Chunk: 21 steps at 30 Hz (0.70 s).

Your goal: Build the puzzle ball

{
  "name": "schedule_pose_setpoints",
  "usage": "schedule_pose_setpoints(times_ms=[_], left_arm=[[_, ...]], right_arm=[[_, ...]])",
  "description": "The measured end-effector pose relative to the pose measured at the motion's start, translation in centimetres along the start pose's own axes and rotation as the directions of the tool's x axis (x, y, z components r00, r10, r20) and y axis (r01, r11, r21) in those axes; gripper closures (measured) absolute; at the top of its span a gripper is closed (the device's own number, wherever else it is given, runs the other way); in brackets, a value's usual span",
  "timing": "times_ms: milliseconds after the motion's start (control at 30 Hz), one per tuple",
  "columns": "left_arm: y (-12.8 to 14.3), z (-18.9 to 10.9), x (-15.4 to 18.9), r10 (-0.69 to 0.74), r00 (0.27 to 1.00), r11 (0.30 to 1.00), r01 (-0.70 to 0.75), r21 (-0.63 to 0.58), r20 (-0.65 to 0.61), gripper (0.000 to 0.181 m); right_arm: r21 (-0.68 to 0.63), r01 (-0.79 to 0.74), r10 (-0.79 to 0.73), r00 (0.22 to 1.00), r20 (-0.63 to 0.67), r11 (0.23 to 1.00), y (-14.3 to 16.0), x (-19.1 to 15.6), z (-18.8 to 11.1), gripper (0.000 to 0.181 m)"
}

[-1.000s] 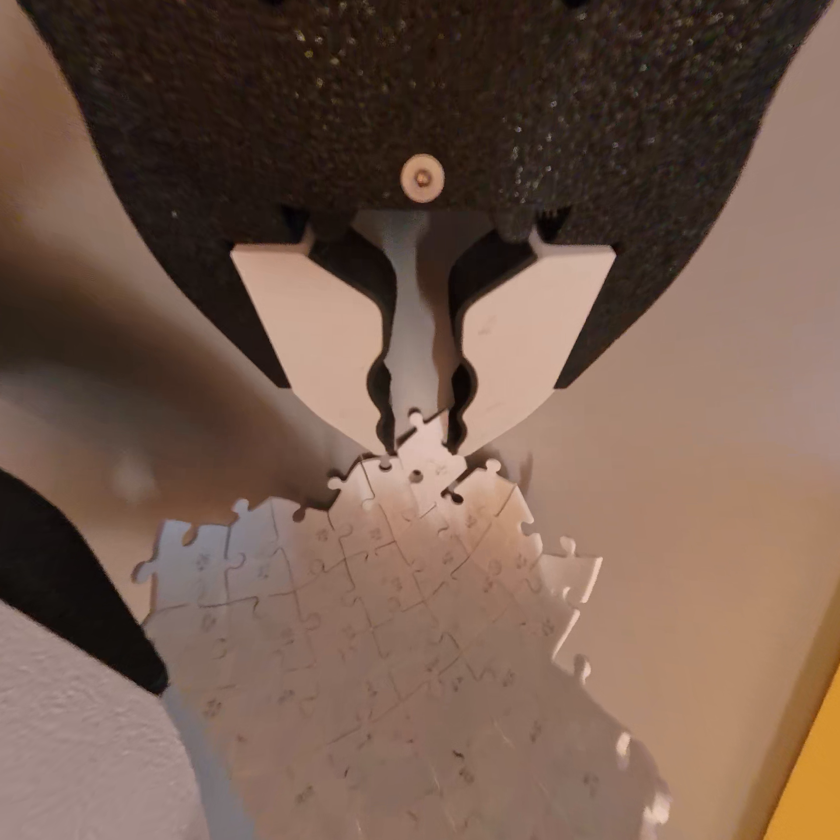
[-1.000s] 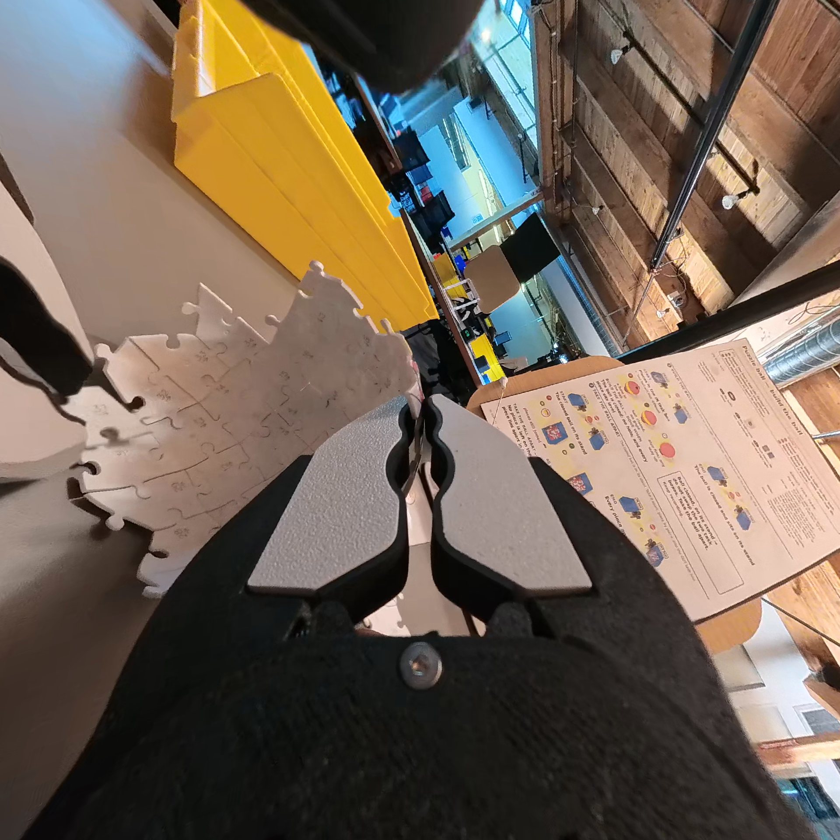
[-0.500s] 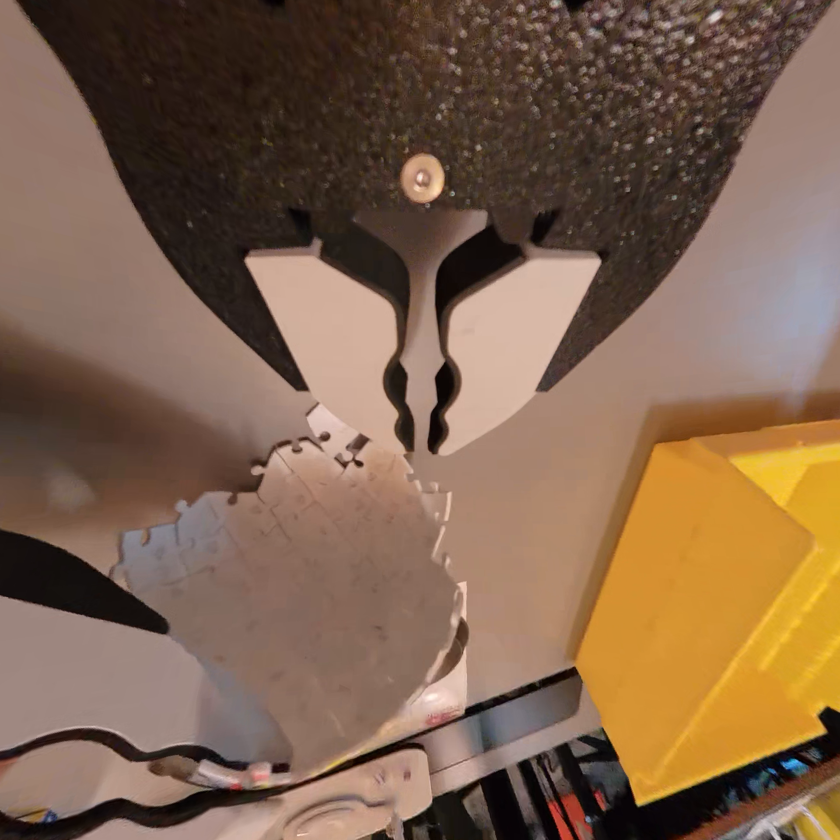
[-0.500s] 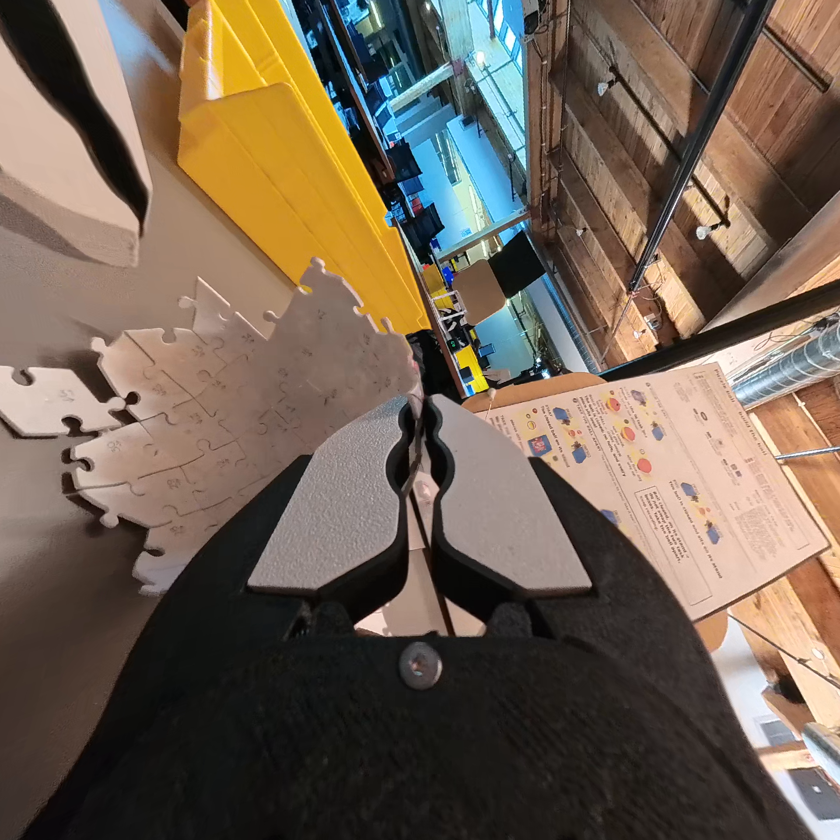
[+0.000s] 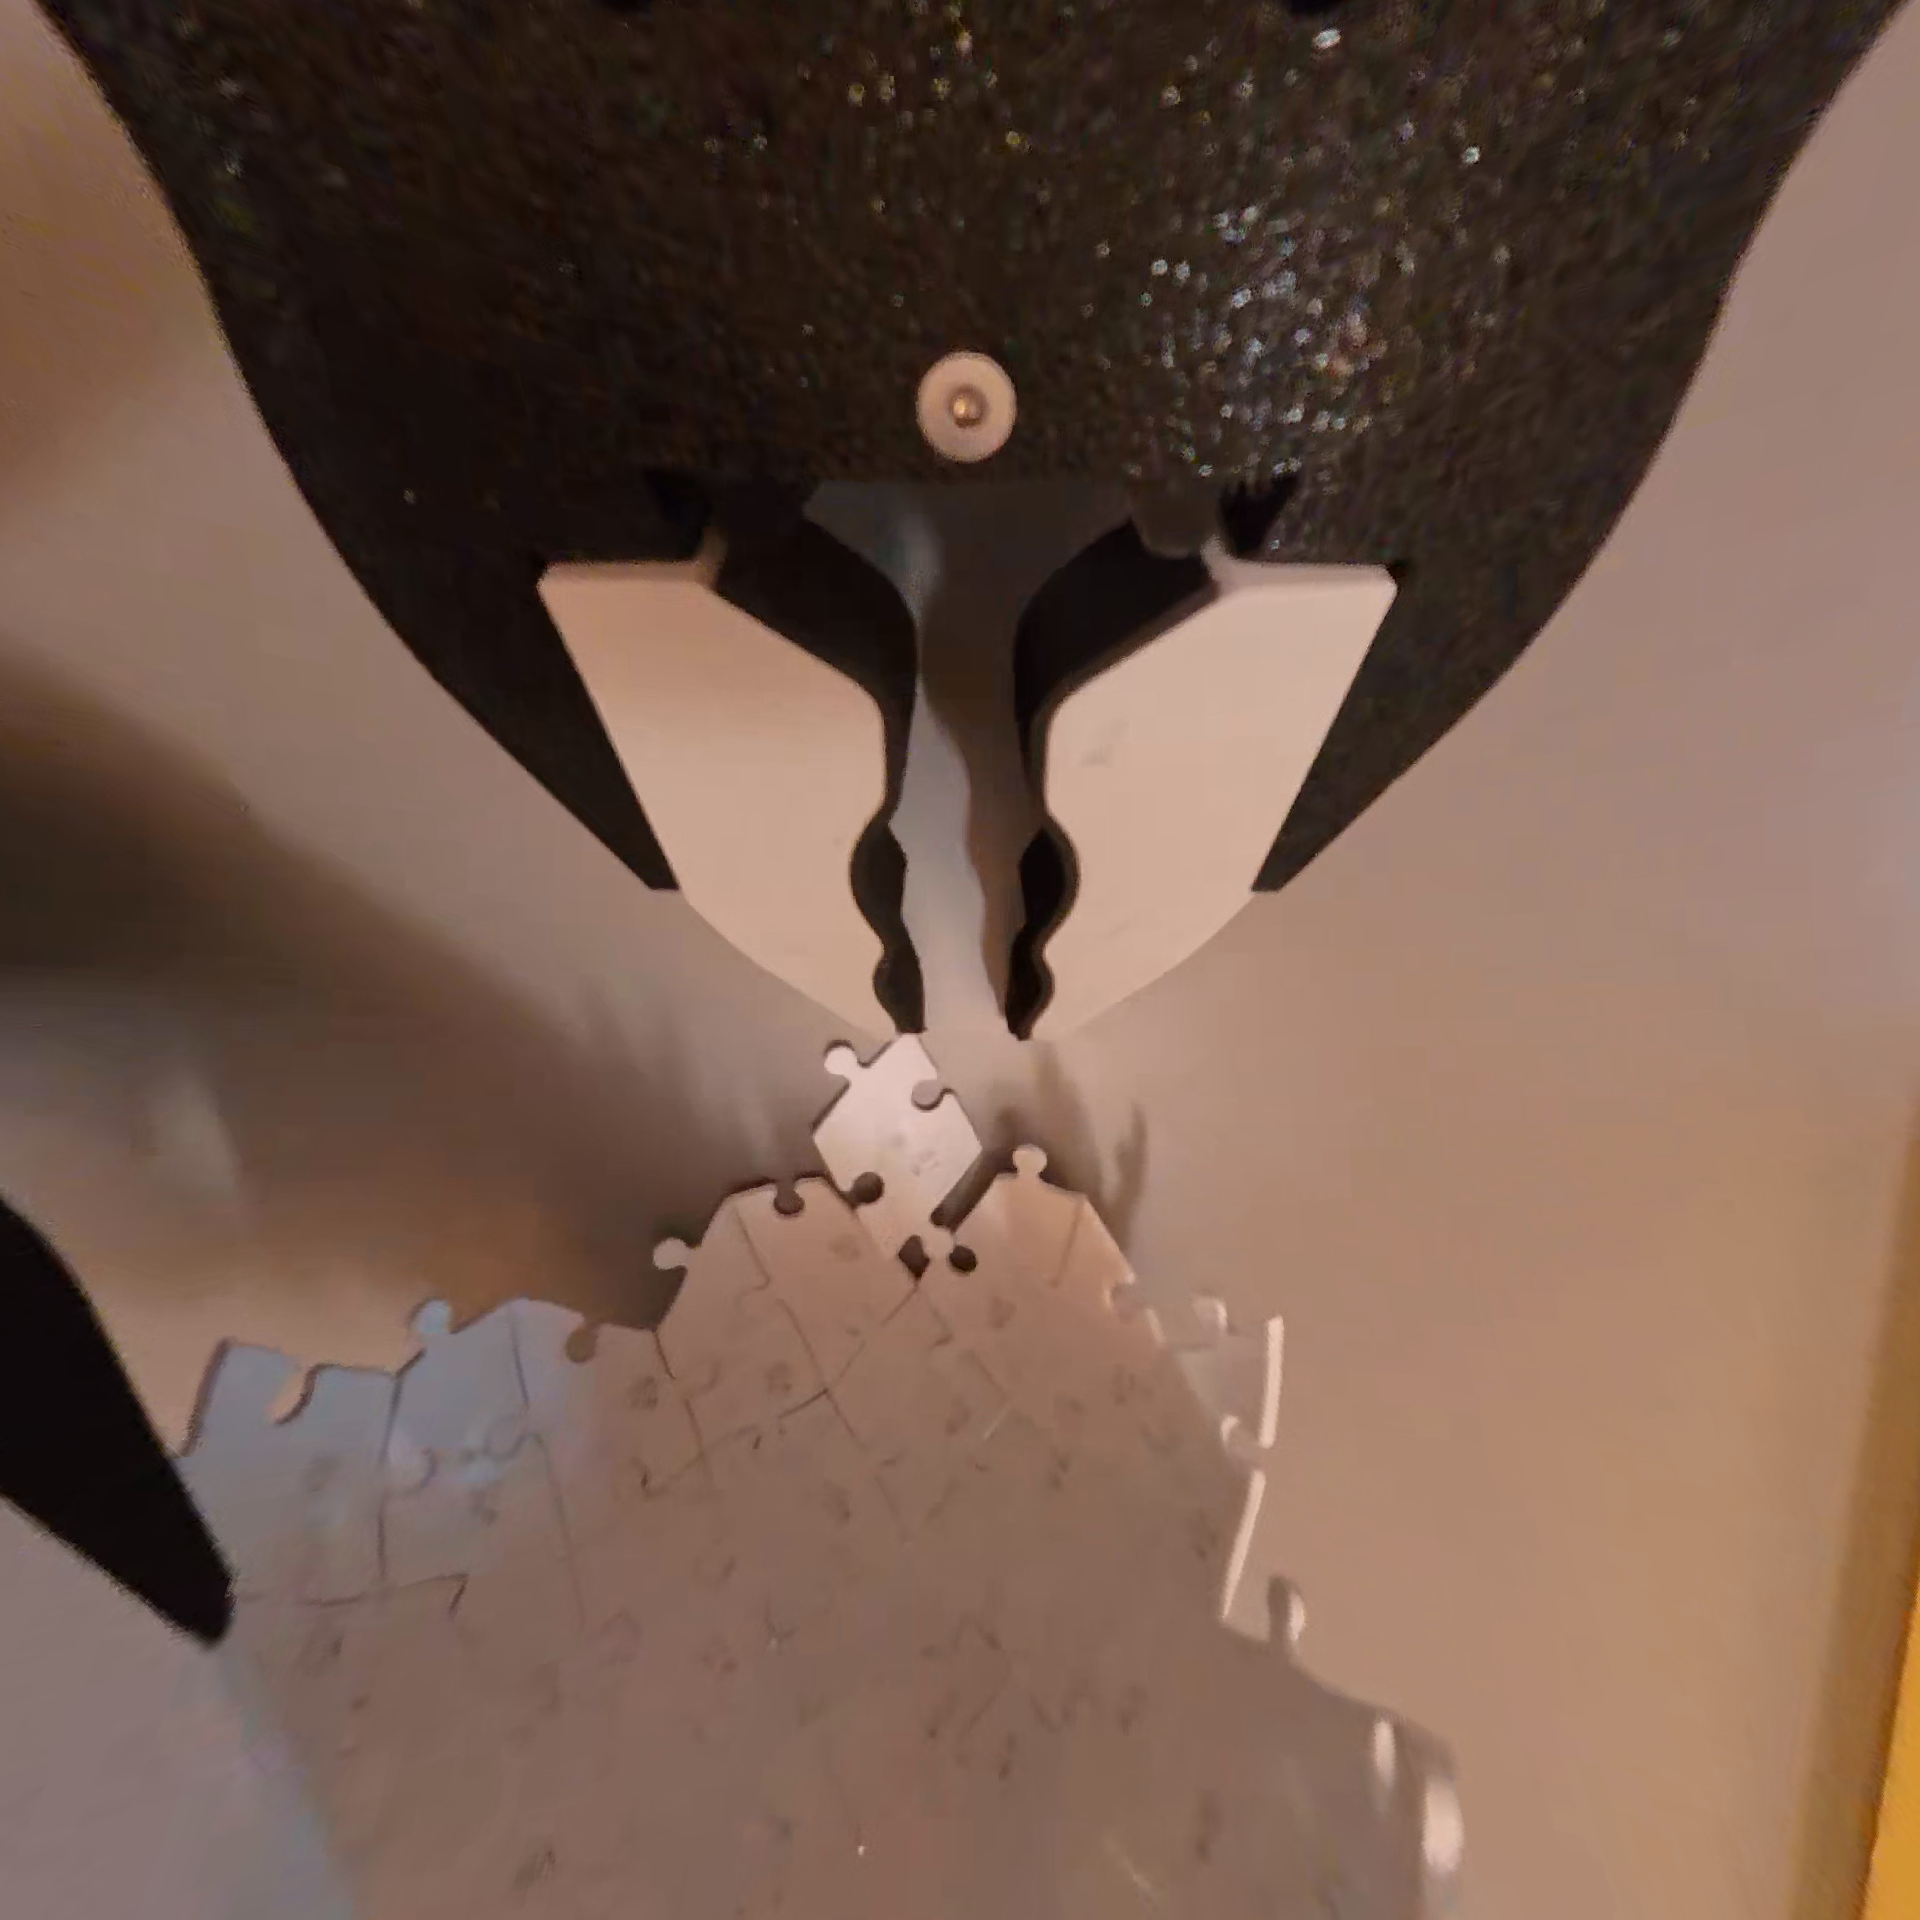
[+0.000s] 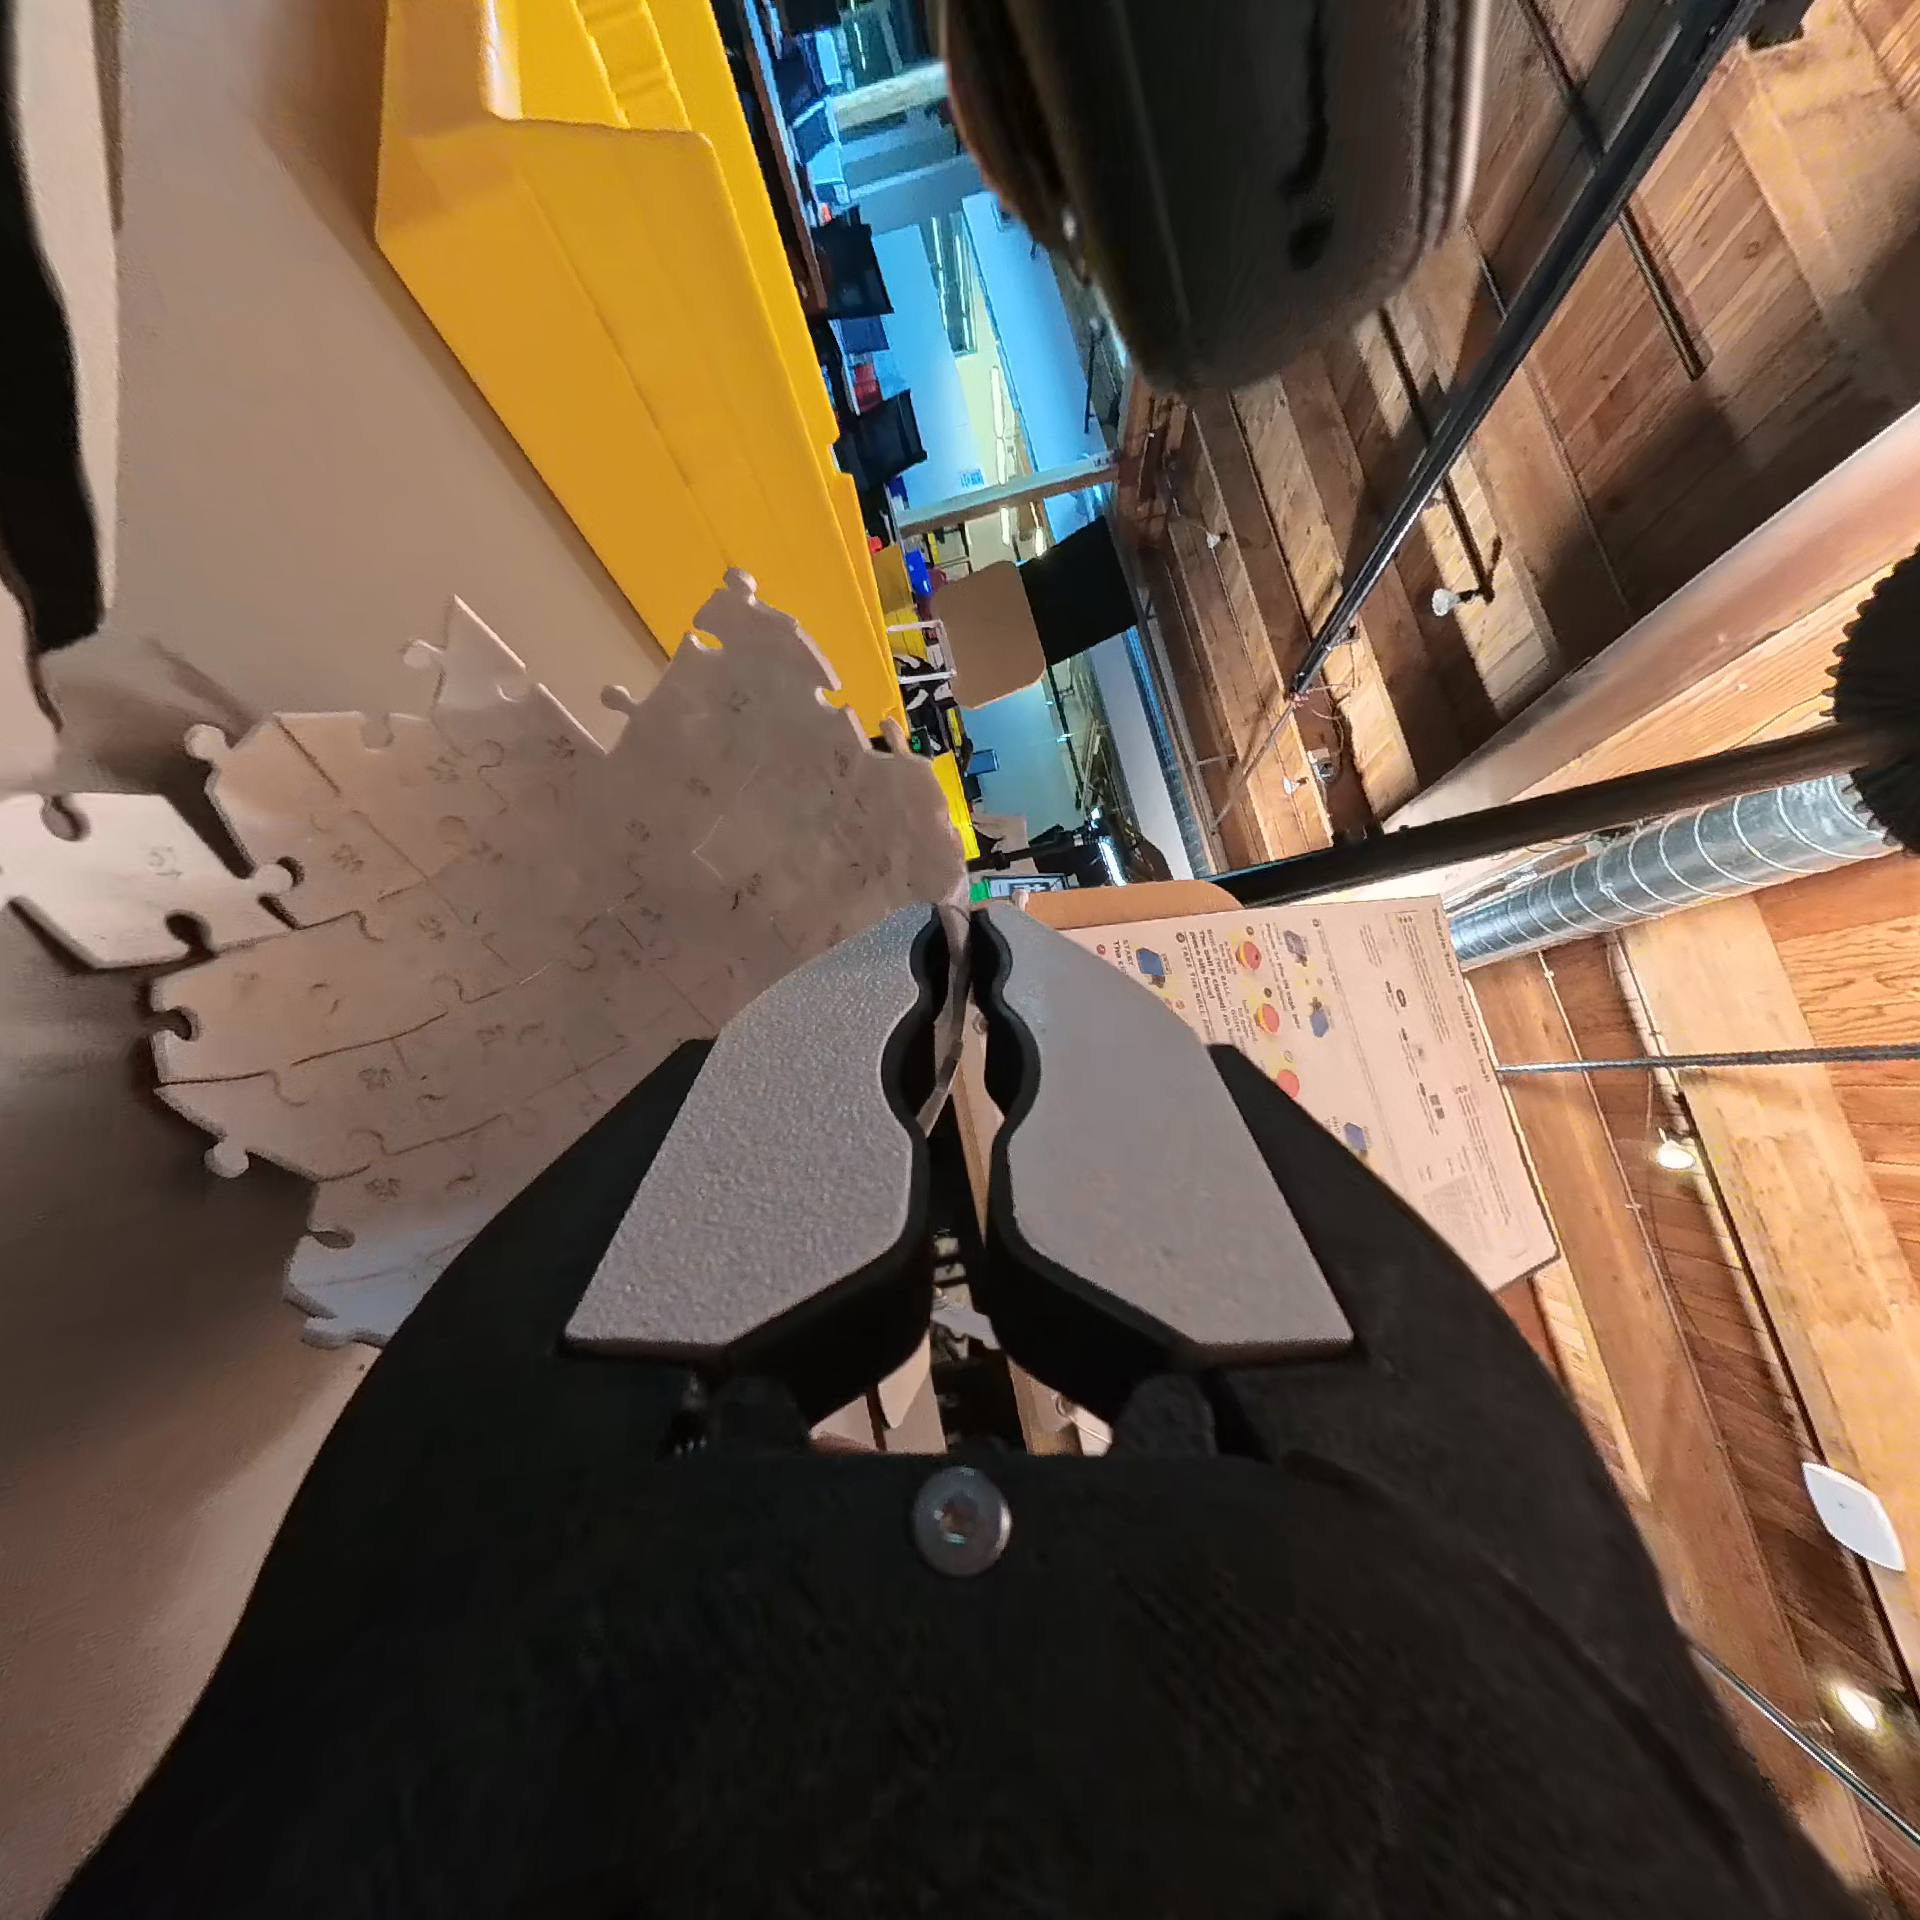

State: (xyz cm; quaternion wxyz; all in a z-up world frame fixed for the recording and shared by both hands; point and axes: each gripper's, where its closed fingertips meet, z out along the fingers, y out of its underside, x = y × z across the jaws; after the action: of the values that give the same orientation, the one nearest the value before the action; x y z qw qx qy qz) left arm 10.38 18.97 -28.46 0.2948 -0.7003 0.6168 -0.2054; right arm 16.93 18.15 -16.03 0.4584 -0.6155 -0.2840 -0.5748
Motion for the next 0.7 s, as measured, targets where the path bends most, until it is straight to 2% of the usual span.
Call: schedule_pose_setpoints(times_ms=[200, 500, 633, 700], left_arm=[[-0.7, 0.4, 1.0, -0.015, 1.0, 0.999, 0.016, 0.051, -0.019, 0.168], [-1.3, 1.0, 0.9, -0.046, 0.998, 0.998, 0.049, 0.043, -0.05, 0.168], [-1.6, 1.0, 1.0, 0.055, 0.997, 0.997, -0.052, 0.062, -0.049, 0.169], [-1.7, 0.9, 0.4, 0.109, 0.994, 0.991, -0.108, 0.075, -0.008, 0.169]], right_arm=[[-0.003, 0.0, 0.0, 1.0, -0.021, 1.0, -0.2, -0.1, -0.3, 0.178], [-0.006, -0.019, 0.019, 0.999, -0.034, 1.0, -0.2, -0.1, -0.8, 0.178], [-0.006, -0.022, 0.022, 0.999, -0.036, 1.0, 0.0, -0.2, -0.9, 0.178], [-0.005, -0.022, 0.022, 0.999, -0.037, 1.0, 0.0, -0.2, -0.9, 0.178]])
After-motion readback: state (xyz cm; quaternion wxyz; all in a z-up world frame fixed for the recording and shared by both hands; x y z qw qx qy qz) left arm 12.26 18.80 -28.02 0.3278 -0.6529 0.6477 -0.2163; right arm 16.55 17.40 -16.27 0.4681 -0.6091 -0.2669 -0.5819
